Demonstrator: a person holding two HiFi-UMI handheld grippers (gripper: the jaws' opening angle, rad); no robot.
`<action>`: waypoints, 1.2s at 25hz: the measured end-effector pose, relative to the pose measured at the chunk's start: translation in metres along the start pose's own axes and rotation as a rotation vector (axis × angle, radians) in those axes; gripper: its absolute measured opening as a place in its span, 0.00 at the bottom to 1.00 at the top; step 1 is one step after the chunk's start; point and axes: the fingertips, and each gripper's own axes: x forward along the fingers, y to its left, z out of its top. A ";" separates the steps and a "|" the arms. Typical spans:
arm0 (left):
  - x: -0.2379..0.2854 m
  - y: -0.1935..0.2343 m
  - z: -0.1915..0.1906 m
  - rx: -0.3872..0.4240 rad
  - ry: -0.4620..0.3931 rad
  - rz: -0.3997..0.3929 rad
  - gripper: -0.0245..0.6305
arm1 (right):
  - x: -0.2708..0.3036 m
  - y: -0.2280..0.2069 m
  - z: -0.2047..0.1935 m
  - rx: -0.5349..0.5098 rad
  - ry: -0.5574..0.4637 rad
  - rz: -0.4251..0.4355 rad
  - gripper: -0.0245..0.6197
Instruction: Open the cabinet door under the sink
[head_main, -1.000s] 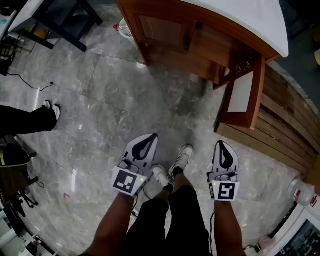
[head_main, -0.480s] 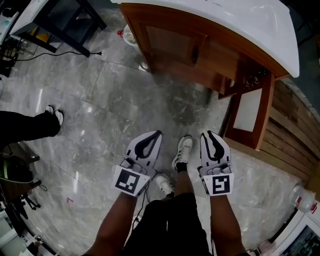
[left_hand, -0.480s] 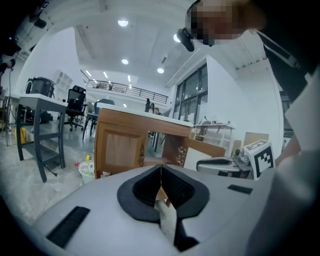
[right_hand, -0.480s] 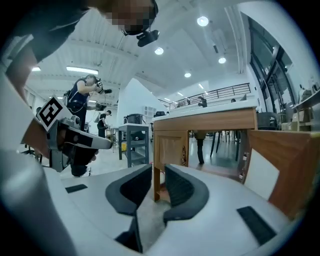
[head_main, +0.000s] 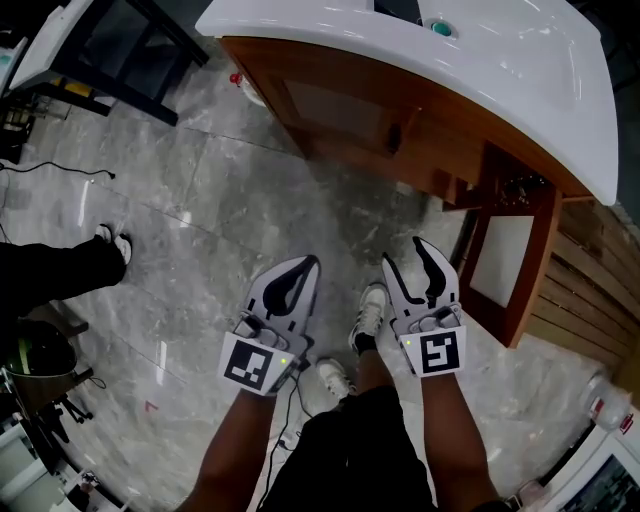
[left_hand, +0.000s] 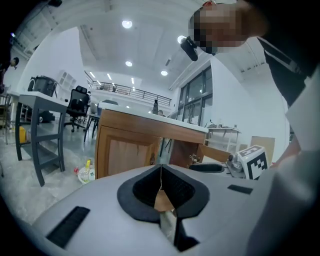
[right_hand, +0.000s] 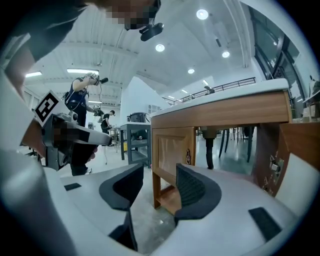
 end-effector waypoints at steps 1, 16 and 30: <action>0.006 0.003 0.001 -0.007 0.000 0.003 0.07 | 0.008 -0.005 0.000 0.010 -0.001 0.002 0.35; 0.087 0.043 0.002 -0.046 0.023 0.040 0.07 | 0.108 -0.066 -0.015 0.028 0.033 0.061 0.52; 0.104 0.063 -0.010 -0.048 0.049 -0.015 0.07 | 0.166 -0.083 -0.024 0.052 0.033 0.112 0.70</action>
